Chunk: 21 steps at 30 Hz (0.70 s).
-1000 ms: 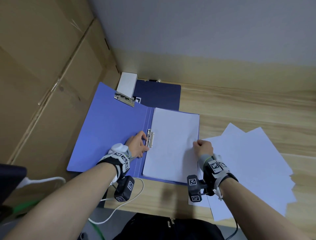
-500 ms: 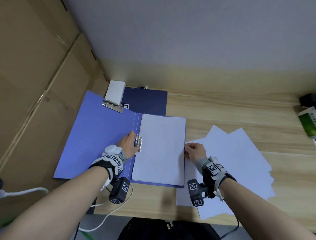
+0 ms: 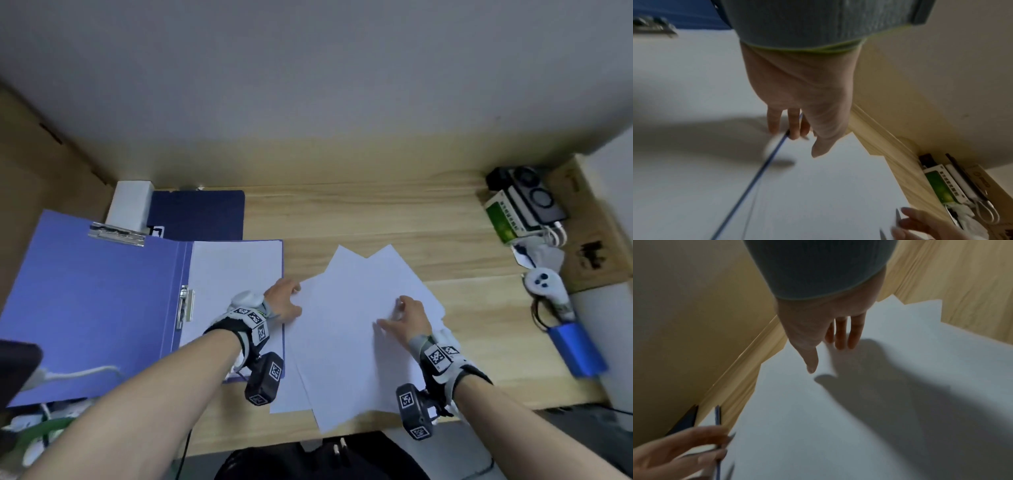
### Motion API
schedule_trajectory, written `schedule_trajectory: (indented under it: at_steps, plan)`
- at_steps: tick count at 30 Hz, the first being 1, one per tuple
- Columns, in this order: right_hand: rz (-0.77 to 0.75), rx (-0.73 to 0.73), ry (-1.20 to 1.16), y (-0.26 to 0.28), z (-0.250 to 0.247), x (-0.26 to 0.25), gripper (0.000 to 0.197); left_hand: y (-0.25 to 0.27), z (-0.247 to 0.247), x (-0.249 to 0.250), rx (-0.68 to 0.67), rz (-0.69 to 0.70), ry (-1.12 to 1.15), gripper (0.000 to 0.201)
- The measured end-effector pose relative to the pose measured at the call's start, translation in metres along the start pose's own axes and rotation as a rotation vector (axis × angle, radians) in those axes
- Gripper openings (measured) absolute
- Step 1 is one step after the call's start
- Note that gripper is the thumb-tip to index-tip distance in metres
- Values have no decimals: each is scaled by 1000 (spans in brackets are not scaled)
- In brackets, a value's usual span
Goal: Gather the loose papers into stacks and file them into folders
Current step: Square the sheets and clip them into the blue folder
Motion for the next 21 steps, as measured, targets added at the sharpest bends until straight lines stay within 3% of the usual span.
schedule_trajectory:
  at_steps: [5,10,13,15,17,21]
  plan:
    - [-48,-97,-52,-1,21,12,70,-7,31,12,45,-42,-77,63]
    - [-261,-225,18,1,38,-11,36,-4,39,29,101,-81,-65,59]
    - [-199,-225,-85,-5,30,-9,16,1,33,30,160,-105,37,43]
    - [-175,-216,-171,-16,18,-7,20,10,23,31,210,-136,100,40]
    - [-176,-204,-198,-34,1,-6,33,21,14,29,262,-154,173,50]
    - [-395,-221,71,-78,-32,-17,22,35,4,13,300,-226,108,45]
Point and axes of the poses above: each hand's wrist, its own y-axis away from the middle knuckle, its own z-axis out of the palm, x = y × z, the point moved 9 cm from there along -y, towards the middle knuckle, and after that the axes turned 11 degrees about x, right-handed, at the moved point
